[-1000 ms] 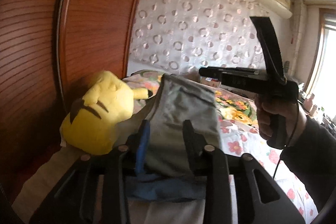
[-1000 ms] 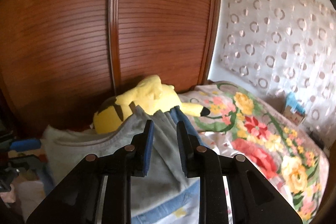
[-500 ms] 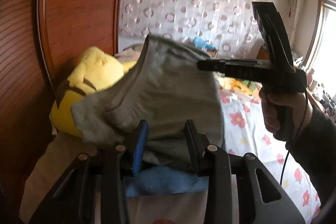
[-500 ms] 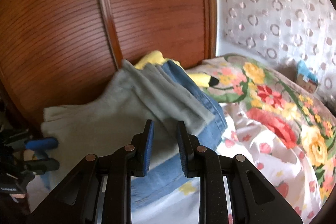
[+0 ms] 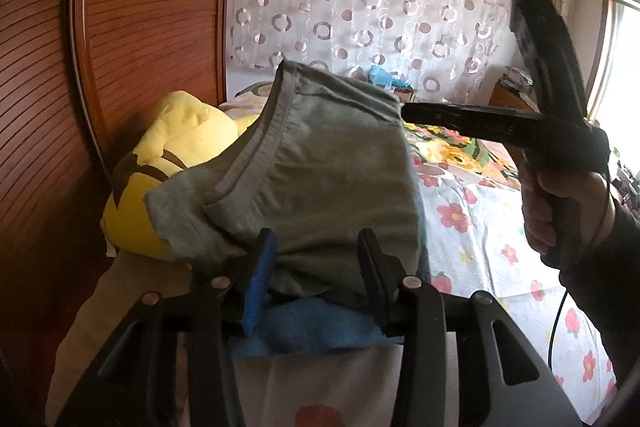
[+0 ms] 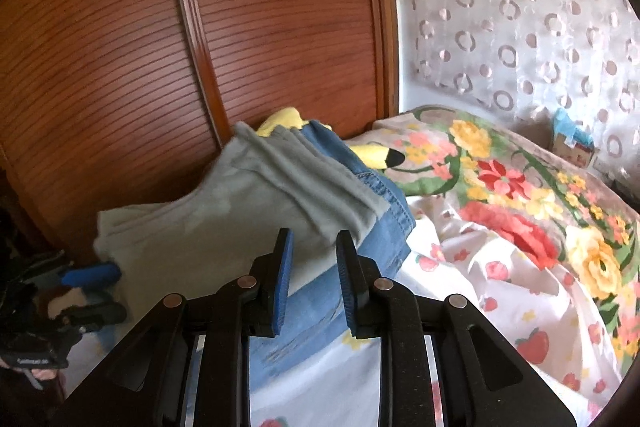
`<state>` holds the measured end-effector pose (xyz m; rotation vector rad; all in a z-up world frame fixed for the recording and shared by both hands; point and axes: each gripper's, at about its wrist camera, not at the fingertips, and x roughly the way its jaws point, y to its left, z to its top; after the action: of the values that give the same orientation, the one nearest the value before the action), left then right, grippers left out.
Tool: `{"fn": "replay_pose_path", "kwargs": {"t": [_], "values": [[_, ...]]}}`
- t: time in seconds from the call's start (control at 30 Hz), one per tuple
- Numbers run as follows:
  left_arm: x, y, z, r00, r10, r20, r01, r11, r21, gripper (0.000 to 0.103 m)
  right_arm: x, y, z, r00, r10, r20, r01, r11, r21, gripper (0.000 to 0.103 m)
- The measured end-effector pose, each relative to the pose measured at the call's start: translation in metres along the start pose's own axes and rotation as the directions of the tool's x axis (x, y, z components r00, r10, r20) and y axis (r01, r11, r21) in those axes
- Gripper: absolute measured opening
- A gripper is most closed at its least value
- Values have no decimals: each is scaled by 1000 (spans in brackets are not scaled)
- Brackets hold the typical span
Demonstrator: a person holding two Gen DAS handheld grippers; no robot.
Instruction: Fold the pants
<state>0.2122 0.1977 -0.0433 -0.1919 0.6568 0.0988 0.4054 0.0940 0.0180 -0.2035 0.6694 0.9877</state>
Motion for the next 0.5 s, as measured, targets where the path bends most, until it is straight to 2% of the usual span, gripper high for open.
{"fn": "replay_pose_path", "kwargs": {"t": [0.2,0.37,0.5], "values": [[-22,-7,0,1000,-16,26,16,1000,19,45,-37,13,-14,1000,-3,30,3,1000,22,21],[-42,-15,-4,998,-40,41,39,998,39,54,-71,25,-30,998,-31,53,29,999,33,21],[-57,-22,-8,997,-54,51,51,997,54,55,-102,36,-43,995,-63,75,60,998,33,23]]}}
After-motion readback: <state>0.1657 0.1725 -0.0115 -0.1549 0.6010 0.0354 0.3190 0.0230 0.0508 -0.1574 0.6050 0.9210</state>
